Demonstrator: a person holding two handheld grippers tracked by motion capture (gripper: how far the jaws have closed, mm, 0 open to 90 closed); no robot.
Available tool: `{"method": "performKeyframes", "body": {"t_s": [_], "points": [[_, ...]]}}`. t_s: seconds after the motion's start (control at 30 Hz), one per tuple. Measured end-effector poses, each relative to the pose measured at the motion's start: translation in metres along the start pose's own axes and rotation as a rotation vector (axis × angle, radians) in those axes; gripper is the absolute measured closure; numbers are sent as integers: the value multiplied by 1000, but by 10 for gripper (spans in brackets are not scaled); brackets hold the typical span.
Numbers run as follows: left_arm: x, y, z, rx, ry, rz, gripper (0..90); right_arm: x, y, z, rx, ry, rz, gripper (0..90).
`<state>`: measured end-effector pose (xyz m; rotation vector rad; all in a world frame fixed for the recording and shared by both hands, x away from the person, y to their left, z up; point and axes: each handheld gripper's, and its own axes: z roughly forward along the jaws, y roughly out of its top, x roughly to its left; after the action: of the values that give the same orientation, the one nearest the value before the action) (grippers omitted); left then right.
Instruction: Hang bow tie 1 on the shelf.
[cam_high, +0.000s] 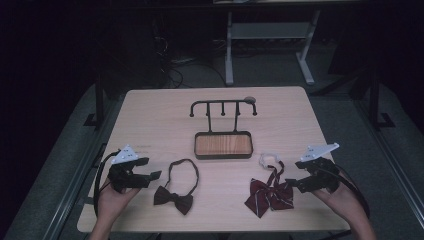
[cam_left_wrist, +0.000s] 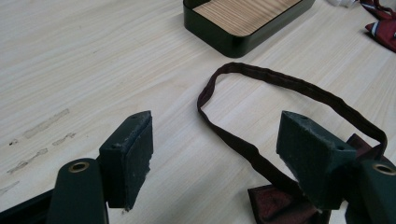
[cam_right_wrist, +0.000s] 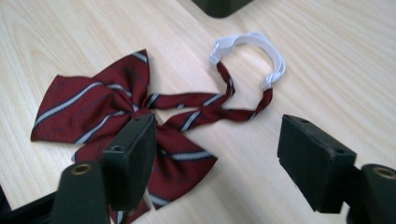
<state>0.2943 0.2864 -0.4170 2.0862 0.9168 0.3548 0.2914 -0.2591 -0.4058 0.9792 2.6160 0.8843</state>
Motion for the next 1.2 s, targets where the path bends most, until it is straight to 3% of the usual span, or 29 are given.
{"method": "performKeyframes", "body": {"t_s": [0.33, 0.4, 0.7, 1.0, 1.2], "points": [[2, 0, -2, 5, 12, 13, 271, -12, 22, 12, 51, 42, 10, 416], [3, -1, -3, -5, 14, 0, 268, -17, 28, 17, 64, 51, 15, 455], [3, -1, -3, -7, 26, -7, 268, -29, 46, 33, 124, 33, 27, 609], [5, -1, -3, -10, 11, -18, 266, -39, 52, 57, 206, 31, 33, 622], [4, 0, -5, -22, 11, -16, 267, -45, 53, 64, 223, 11, 58, 633]]}}
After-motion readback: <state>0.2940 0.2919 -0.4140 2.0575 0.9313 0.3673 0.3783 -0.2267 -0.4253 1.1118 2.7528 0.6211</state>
